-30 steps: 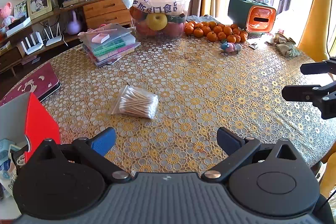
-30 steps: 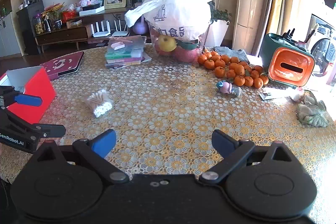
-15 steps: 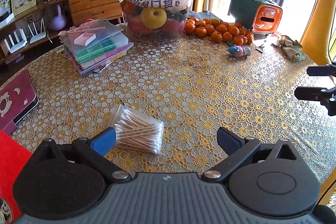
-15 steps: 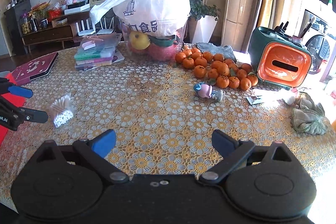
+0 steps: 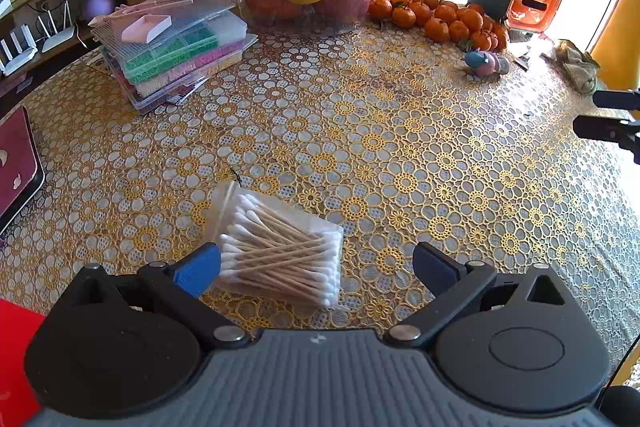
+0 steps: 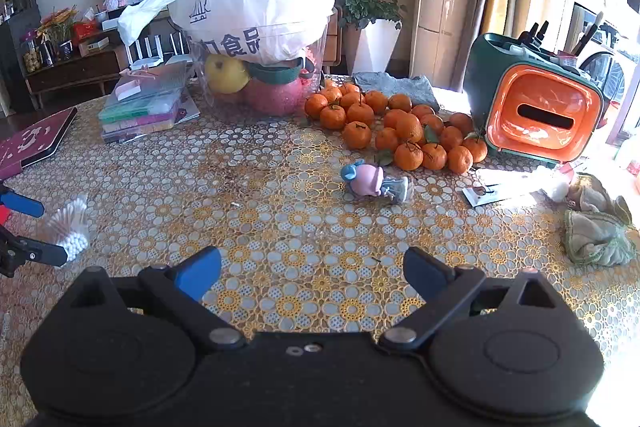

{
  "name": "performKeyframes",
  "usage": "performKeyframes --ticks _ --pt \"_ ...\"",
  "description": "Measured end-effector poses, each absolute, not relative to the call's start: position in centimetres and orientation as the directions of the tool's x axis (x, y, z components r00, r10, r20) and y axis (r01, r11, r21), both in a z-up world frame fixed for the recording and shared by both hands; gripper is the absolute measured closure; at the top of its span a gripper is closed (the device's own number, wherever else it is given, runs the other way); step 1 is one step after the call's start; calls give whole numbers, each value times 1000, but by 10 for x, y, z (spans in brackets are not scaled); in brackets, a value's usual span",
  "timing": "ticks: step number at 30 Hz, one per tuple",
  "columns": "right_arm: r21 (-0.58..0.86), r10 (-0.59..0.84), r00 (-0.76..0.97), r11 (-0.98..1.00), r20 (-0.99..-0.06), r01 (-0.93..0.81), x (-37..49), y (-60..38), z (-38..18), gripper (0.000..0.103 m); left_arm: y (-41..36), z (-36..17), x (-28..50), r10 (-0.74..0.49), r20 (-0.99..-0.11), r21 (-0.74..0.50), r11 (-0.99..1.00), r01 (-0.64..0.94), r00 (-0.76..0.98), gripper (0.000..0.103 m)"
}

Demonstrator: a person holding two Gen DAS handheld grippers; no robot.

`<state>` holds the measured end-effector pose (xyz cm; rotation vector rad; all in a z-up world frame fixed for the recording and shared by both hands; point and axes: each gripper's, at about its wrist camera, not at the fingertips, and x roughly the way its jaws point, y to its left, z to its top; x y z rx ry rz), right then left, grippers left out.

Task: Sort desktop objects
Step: 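Reach the left tool to the cotton swab bag while the right tool reaches the pink toy figure, then close the left tool on the cotton swab bag while the right tool grasps the toy figure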

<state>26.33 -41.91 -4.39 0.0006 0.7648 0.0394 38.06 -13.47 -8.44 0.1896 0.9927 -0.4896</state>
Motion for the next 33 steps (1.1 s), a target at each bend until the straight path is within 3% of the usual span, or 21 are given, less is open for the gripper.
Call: performKeyframes --ticks 26,33 --pt "35 -73 705 990 -705 137 388 -460 -85 5 -135 -112 401 -248 -852 37 850 525 461 0" --pt "20 -100 689 986 -718 163 400 -462 -97 5 -131 -116 404 -270 -848 9 853 522 456 0"
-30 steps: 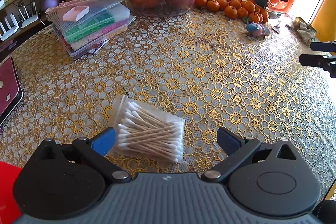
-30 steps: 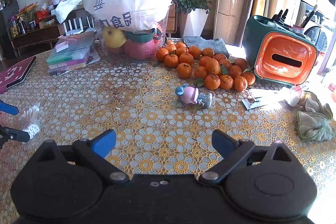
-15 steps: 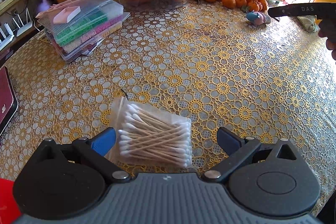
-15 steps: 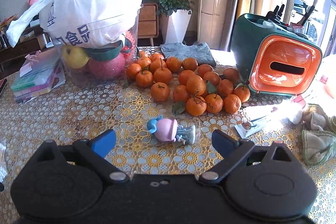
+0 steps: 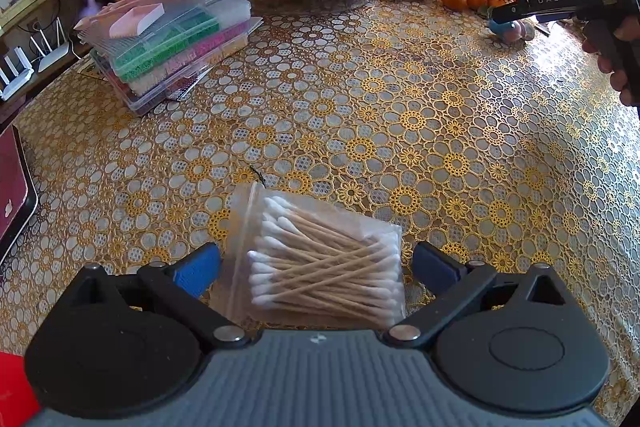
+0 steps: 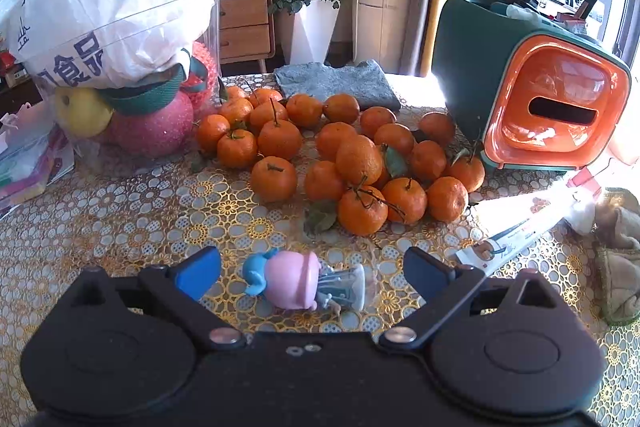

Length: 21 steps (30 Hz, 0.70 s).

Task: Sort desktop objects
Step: 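Close the left tool on the cotton swab bag while the right tool grasps the toy figure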

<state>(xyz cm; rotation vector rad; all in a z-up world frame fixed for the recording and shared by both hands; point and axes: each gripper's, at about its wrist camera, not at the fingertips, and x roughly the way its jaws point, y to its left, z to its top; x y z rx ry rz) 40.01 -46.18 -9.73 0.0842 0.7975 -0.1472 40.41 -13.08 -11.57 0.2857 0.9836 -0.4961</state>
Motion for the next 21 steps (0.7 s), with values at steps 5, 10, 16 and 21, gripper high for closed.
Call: performKeyframes --ticks 5,10,16,21 --pt "18 -108 675 984 -730 177 404 -463 -106 5 -129 -117 404 -287 -842 -8 853 521 458 0" --pt "13 -111 655 983 -748 182 407 -464 -116 14 -127 -118 401 -297 -831 -7 852 524 471 0" --pt "4 -112 660 985 -743 172 406 -461 -115 21 -127 -118 400 -300 -824 -4 852 524 481 0" --pt "-3 -112 663 986 -740 164 405 -457 -113 27 -131 -116 395 -284 -818 24 852 523 500 2"
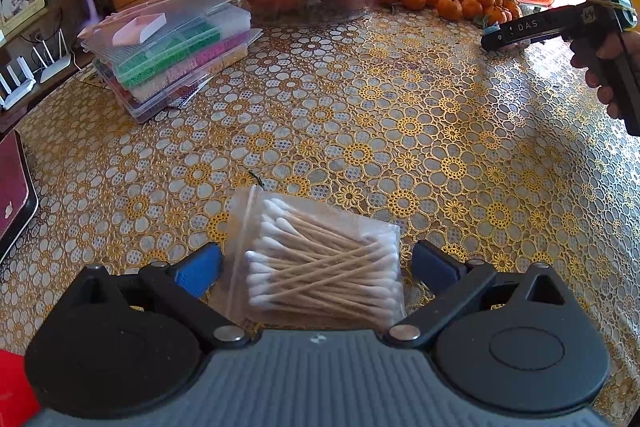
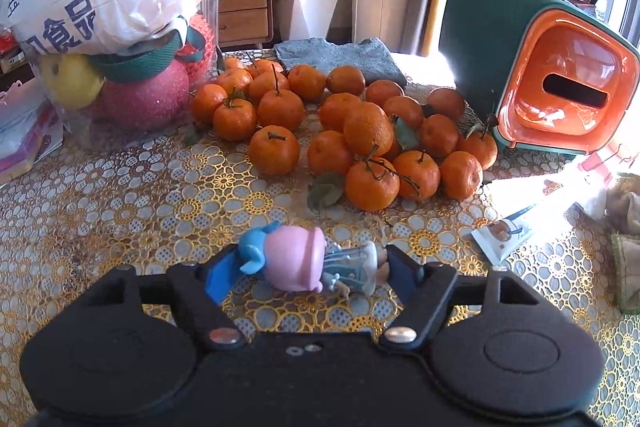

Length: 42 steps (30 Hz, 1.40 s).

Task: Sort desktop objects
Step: 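Close the left tool on the cotton swab bag while the right tool grasps the toy figure, then carry the swab bag with the left tool while the right tool carries the toy figure to the box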

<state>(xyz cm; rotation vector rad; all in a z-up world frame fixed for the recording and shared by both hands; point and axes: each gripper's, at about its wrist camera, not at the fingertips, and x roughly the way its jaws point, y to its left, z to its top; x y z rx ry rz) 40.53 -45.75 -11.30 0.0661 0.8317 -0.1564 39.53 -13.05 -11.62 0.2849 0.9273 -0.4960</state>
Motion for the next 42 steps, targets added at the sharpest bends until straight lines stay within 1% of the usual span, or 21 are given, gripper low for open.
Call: performKeyframes --ticks 4,7,10,15,22,42 --pt "-3 -113 665 986 -739 164 403 -455 -113 27 -131 -113 391 -296 -816 11 850 527 496 14" --pt "-5 -109 669 988 -735 155 400 -453 -112 27 -134 -111 387 -312 -810 6 842 539 497 29" --pt "-5 -104 672 989 -733 148 395 -451 -110 27 -136 -110 384 -308 -807 16 841 540 504 32" --pt "-7 -93 682 992 -725 127 383 -445 -102 27 -137 -109 383 -294 -810 22 849 527 508 34" --pt "-9 -74 703 995 -707 96 358 -433 -79 27 -132 -97 376 -297 -813 -6 865 503 501 34" --pt "-24 33 755 998 -654 -64 254 -370 -3 27 -118 -30 312 -308 -794 -28 880 475 525 34"
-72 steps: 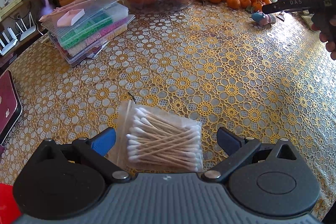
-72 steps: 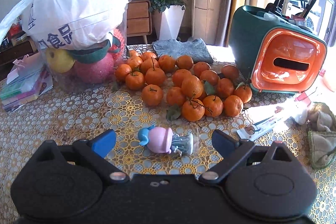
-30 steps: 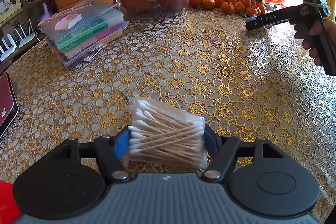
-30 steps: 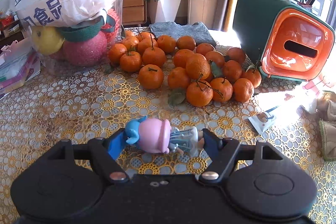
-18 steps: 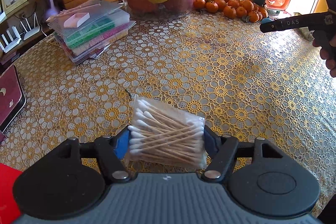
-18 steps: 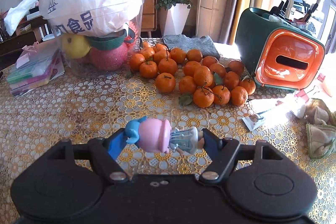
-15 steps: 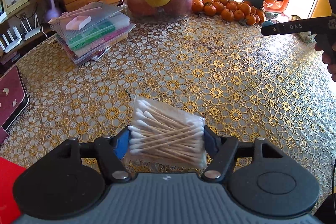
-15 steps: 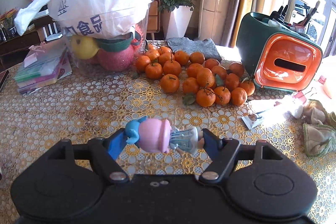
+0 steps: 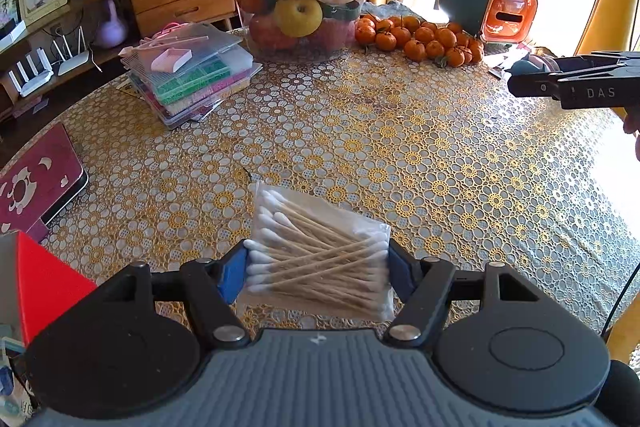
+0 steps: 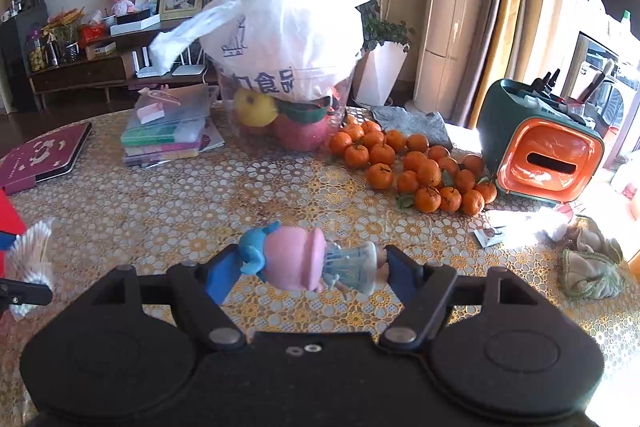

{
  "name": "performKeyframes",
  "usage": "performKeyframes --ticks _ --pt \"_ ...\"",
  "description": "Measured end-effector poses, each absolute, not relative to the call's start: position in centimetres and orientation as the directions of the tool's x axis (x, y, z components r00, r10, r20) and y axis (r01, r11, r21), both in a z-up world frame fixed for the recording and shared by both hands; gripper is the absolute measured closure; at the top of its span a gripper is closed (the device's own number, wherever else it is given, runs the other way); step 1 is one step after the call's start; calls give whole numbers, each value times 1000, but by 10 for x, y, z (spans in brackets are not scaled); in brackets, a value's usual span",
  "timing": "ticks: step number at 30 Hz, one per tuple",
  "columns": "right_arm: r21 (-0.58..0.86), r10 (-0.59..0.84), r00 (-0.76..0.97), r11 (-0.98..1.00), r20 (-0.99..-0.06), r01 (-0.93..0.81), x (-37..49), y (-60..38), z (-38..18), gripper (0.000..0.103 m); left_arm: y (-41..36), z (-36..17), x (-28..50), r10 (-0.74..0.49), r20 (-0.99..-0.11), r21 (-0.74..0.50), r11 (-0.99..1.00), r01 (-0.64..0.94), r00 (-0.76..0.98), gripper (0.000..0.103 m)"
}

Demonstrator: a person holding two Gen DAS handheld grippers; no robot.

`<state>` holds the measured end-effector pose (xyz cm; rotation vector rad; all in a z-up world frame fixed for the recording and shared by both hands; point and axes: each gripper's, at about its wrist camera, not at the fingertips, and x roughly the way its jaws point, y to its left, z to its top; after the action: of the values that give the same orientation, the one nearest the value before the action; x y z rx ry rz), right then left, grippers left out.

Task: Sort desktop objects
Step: 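Carry the swab bag with the left tool while the right tool carries the toy figure to the box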

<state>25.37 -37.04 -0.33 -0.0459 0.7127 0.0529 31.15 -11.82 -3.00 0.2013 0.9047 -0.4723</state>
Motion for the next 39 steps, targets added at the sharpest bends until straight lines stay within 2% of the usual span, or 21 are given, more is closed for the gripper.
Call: performKeyframes --ticks 22,39 --pt "-43 177 776 966 -606 -254 144 -261 58 27 -40 28 220 -293 -746 -51 920 387 598 34" --pt "-61 297 766 914 -570 -400 100 -168 91 27 47 57 162 -254 -707 -73 954 289 660 34"
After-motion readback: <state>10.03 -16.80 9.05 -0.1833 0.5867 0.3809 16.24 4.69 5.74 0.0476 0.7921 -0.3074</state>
